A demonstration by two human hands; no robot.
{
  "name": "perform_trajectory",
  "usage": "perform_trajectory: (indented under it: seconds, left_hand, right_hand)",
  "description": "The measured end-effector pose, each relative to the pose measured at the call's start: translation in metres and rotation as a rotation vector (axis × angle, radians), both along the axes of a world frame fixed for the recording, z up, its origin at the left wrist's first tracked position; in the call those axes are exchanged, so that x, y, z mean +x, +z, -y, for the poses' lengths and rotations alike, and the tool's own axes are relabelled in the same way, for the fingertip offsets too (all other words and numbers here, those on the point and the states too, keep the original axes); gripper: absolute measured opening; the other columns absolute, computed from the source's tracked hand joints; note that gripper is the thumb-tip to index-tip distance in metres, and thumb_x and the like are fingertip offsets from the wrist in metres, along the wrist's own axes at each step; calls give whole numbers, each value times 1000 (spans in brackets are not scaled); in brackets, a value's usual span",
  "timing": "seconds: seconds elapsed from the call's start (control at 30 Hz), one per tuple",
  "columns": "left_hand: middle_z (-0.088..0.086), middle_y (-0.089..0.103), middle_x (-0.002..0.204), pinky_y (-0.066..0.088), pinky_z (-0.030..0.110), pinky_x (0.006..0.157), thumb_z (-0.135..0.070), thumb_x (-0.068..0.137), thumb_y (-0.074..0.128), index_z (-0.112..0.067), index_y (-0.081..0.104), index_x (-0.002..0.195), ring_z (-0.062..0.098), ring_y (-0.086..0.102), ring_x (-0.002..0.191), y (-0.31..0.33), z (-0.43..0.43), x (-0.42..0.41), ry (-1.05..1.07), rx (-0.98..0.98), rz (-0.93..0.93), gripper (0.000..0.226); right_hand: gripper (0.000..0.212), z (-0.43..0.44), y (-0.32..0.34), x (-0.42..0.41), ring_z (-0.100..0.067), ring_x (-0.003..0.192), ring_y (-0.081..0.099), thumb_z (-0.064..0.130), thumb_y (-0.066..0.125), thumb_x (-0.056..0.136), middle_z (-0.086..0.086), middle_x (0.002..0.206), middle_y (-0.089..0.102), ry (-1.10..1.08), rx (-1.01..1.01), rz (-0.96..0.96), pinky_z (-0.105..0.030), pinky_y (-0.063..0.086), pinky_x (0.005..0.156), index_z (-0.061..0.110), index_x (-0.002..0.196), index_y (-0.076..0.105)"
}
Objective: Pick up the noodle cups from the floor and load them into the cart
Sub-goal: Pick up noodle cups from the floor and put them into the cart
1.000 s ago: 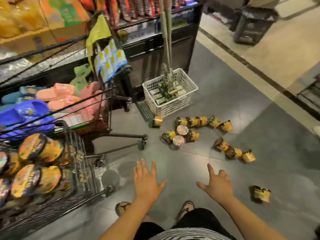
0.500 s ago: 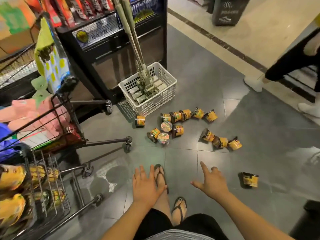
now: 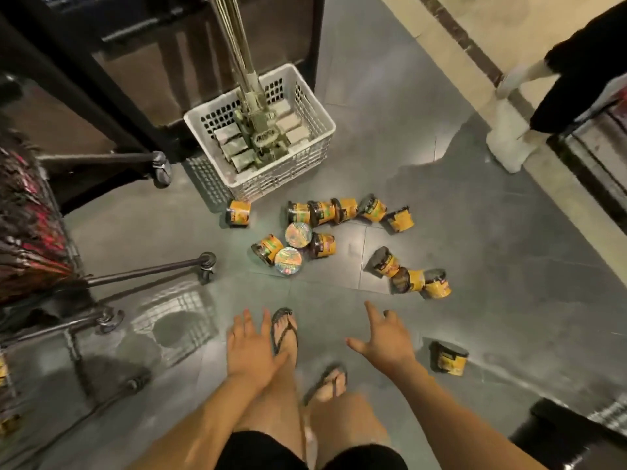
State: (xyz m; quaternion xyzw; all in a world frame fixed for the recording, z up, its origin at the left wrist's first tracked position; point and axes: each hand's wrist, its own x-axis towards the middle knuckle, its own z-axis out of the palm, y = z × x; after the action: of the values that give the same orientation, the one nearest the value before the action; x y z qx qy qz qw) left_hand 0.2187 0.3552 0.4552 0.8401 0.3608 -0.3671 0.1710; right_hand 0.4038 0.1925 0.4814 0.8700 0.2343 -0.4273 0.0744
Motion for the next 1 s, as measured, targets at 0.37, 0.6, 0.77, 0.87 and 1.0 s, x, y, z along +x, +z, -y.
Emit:
perform_trajectory:
  seconds: [0.37, 0.6, 0.77, 0.87, 1.0]
  left_hand:
    - [19, -6, 161, 11, 46, 118, -72, 89, 36, -24, -8, 154, 36, -1, 148, -157, -33, 80, 290, 68, -97, 92]
    - [24, 0, 160, 9, 50, 117, -77, 81, 43, -26, 2, 156, 40, 0, 147, -328, -32, 117, 479, 142, -1, 99]
    - [25, 8, 158, 13, 52, 115, -83, 77, 39, -31, -7, 154, 41, 8, 146, -434, -50, 137, 512, 179, 35, 103]
    - [23, 12, 155, 20, 51, 113, -87, 71, 44, -36, -11, 152, 39, 14, 142, -483, -60, 147, 507, 178, 27, 111]
    - [20, 23, 145, 32, 49, 101, -89, 56, 56, -44, -10, 149, 37, 29, 129, -531, -67, 156, 663, 218, 98, 123]
  right_hand:
    - [97, -47, -173, 106, -35, 135, 30, 70, 53, 82, -18, 148, 28, 245, -57, -43, -41, 32, 107, 29, 154, 4]
    - [101, -106, -327, 171, -36, 138, 25, 72, 50, 83, -18, 149, 23, 437, -43, -9, -43, 29, 110, 30, 153, -9]
    - [110, -179, -431, 181, -36, 134, 27, 71, 62, 74, -19, 147, 25, 509, 104, 30, -42, 29, 108, 33, 153, -4]
    - [119, -218, -493, 175, -38, 131, 29, 74, 69, 64, -21, 142, 28, 605, 171, 73, -44, 31, 105, 40, 152, -4]
    - [130, -246, -552, 161, -36, 122, 34, 83, 68, 52, -19, 135, 32, 750, 174, 150, -44, 36, 98, 44, 150, -8]
